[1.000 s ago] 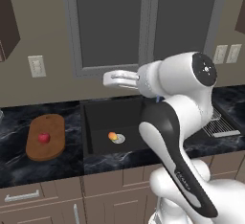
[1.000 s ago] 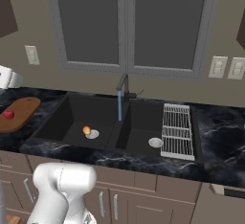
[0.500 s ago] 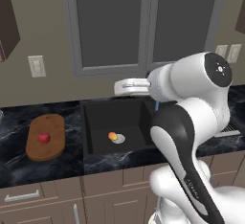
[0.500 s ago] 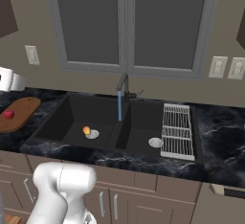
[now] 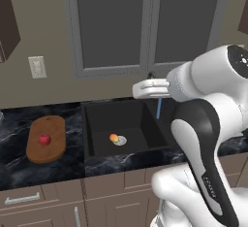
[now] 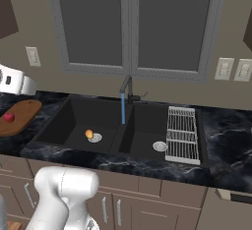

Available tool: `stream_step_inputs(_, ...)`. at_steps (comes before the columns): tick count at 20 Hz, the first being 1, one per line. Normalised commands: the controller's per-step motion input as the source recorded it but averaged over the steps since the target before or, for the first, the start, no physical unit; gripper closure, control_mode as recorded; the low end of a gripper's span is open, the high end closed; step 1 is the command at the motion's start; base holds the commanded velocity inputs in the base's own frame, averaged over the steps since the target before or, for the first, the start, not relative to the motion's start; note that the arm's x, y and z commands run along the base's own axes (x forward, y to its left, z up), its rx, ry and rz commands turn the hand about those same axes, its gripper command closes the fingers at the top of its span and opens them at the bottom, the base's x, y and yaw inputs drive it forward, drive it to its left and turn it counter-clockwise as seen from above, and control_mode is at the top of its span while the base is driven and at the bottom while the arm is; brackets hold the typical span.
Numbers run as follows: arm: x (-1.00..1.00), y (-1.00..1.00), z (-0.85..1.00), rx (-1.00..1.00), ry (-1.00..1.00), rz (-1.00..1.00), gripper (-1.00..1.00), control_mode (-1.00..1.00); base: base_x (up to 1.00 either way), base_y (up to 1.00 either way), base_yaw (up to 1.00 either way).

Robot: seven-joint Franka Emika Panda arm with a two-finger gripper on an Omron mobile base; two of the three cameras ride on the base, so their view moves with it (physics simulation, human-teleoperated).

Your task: Pick the mango, apple from the sink and place them on the cutting board to airdry. Then turn off the sink faucet.

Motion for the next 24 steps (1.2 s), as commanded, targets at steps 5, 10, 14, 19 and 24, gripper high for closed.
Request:
stream_step_inputs(5, 0.00, -0.21, -0.28, -0.07, 0.09, 0.00, -1.00, -1.00, 0.00, 0.00, 0.00)
stream_step_inputs(10, 0.00, -0.18, -0.35, -0.08, 0.09, 0.00, -1.00, -1.00, 0.00, 0.00, 0.00)
stream_step_inputs(14, 0.00, -0.15, -0.31, -0.06, 0.08, 0.00, -1.00, -1.00, 0.00, 0.00, 0.00)
stream_step_inputs(19, 0.00, -0.16, -0.38, -0.08, 0.02, 0.00, -1.00, -1.00, 0.00, 0.00, 0.00)
stream_step_inputs(24, 0.06, -0.04, -0.40, -0.10, 0.00, 0.00, -1.00, -1.00, 0.00, 0.00, 0.00)
